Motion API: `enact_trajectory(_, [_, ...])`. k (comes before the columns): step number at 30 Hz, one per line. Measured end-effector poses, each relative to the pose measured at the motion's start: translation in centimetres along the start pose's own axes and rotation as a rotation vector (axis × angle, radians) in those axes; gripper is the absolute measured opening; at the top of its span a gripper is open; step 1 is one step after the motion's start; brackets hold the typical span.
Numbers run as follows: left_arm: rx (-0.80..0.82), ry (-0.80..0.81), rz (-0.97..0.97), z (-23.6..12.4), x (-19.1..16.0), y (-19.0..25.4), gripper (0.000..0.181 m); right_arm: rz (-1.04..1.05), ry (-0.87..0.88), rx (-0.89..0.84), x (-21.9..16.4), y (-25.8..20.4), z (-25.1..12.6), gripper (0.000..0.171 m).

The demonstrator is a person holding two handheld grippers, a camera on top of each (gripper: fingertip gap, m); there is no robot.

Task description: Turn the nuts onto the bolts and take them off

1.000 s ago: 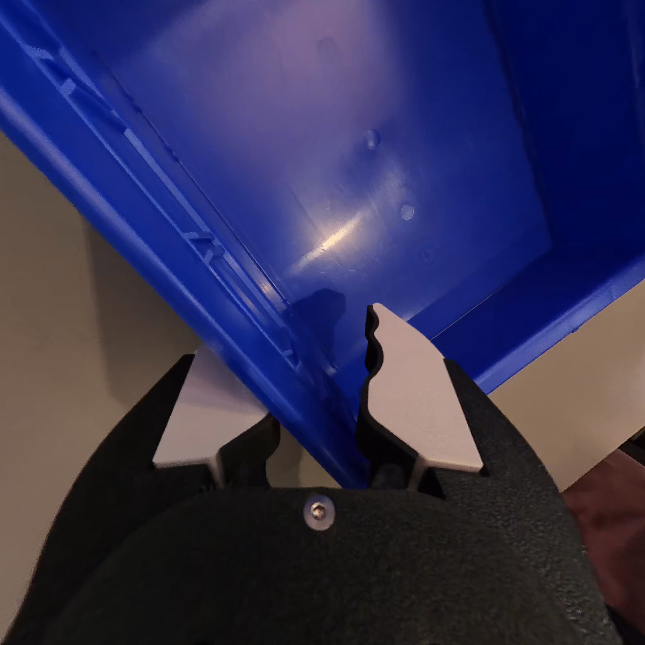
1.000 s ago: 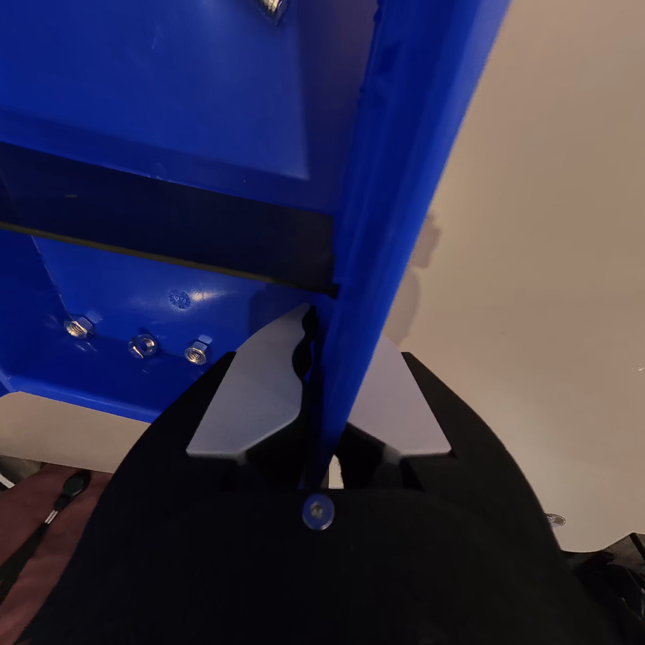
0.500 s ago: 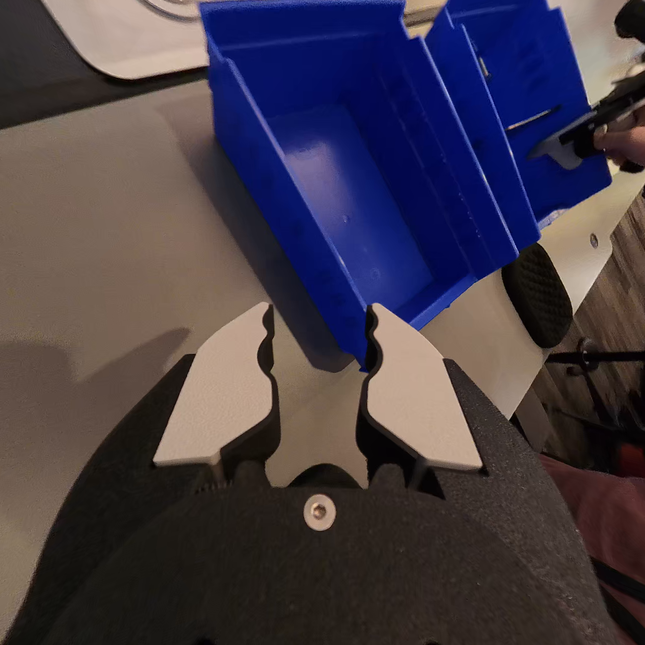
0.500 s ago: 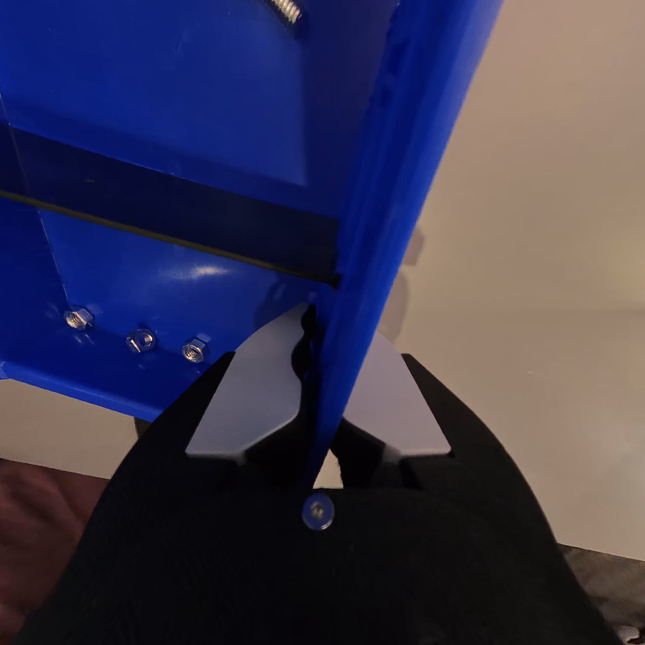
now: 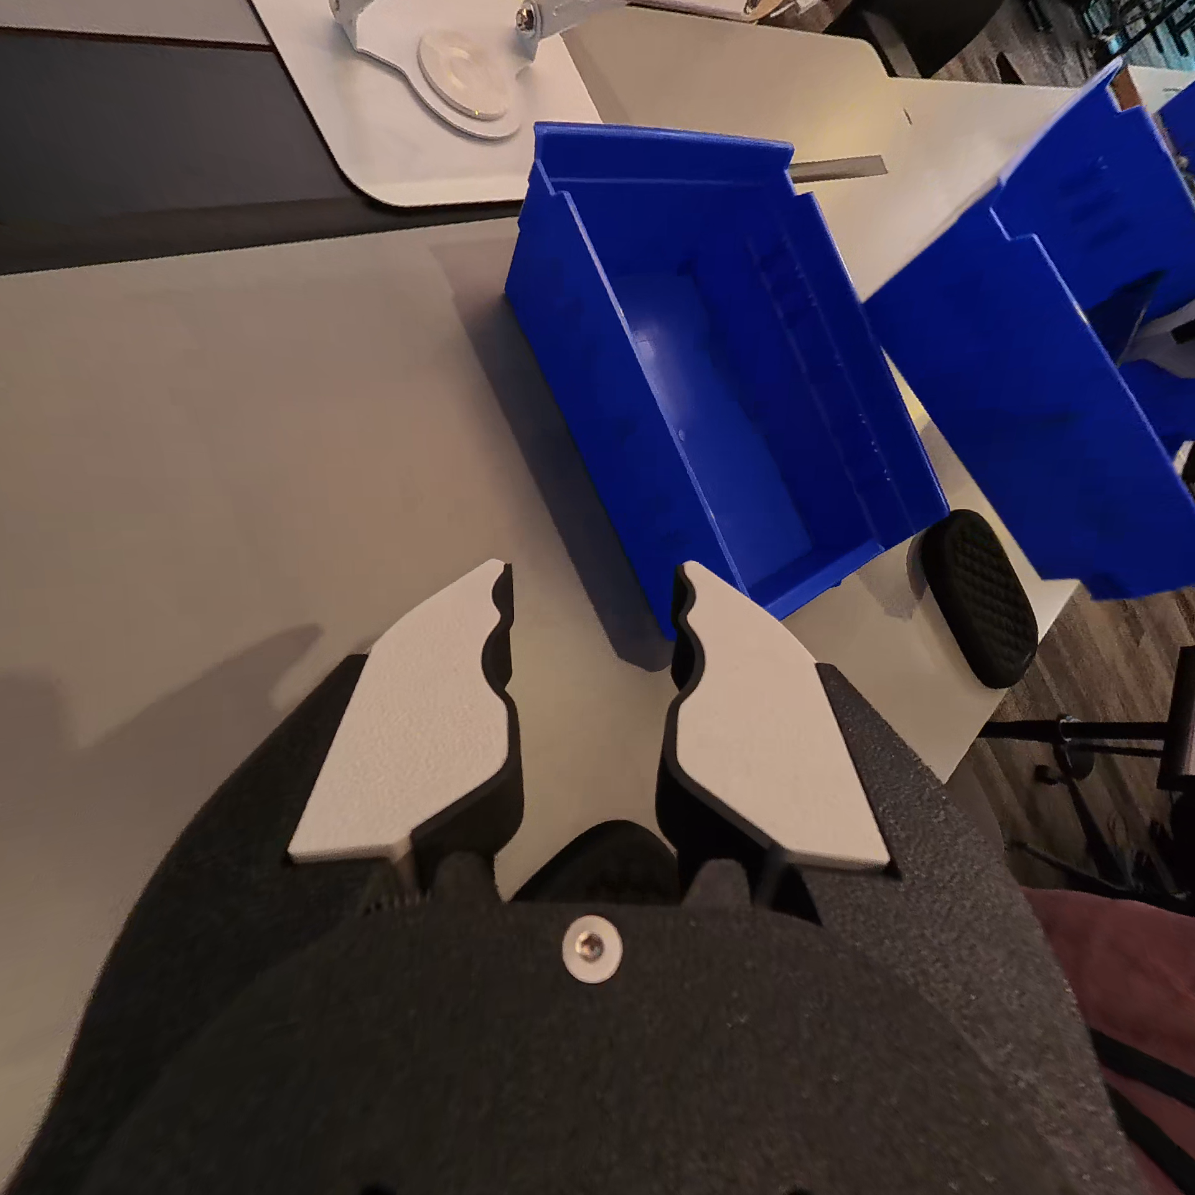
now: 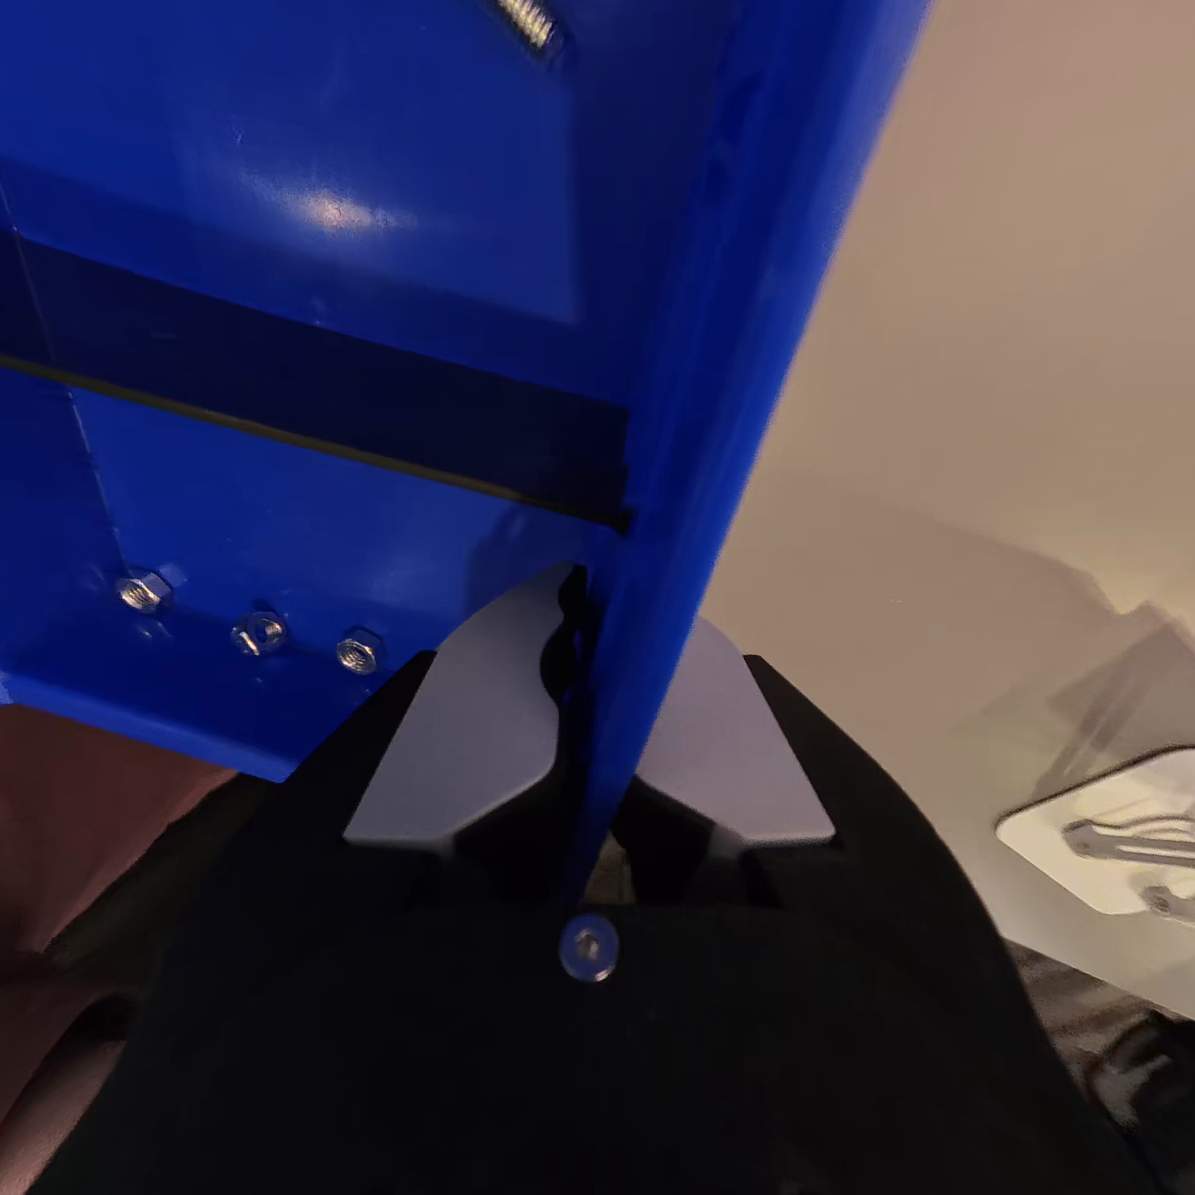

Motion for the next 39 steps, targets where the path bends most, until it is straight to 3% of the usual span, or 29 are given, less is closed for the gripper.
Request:
enact_trajectory(9, [0.040,0.060,-0.004,-2.5,-0.4,-0.3,0.046,-0.103,0.066,0.025,4.1,-5.8,-3.0,0.004])
enact_trajectory(15, [0.064,0.118,-0.014,-4.8,-1.1,-0.7,0.046,-0.191,0.101,-0.018,9.8,-12.0,-3.7,0.004])
enact_trajectory(25, [0.193,0.302,-0.117,-11.1,-3.5,-3.6,0.045,-0.372,0.114,0.094,21.6,-26.2,-1.1,0.004])
enact_trajectory(30, [0.334,0.391,-0.218,-14.6,-5.5,-5.4,0.044,-0.405,0.111,0.162,26.9,-32.4,0.0,0.004])
enact_trajectory(34, [0.458,0.479,-0.313,-17.3,-7.2,-6.4,0.050,-0.402,0.094,0.204,30.3,-37.0,1.6,0.004])
enact_trajectory(39, [0.502,0.542,-0.323,-18.9,-7.9,-6.2,0.054,-0.356,0.061,0.243,32.8,-41.4,5.7,0.005])
Point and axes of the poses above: each gripper's, where its closed fingertips meet, z out along the fingers, x out of its top, y = z × x across the jaws, the point moved 10 cm from there along -z, back along the fingers, and after that the axes turned 1 degree about y, right-handed, at the moved point
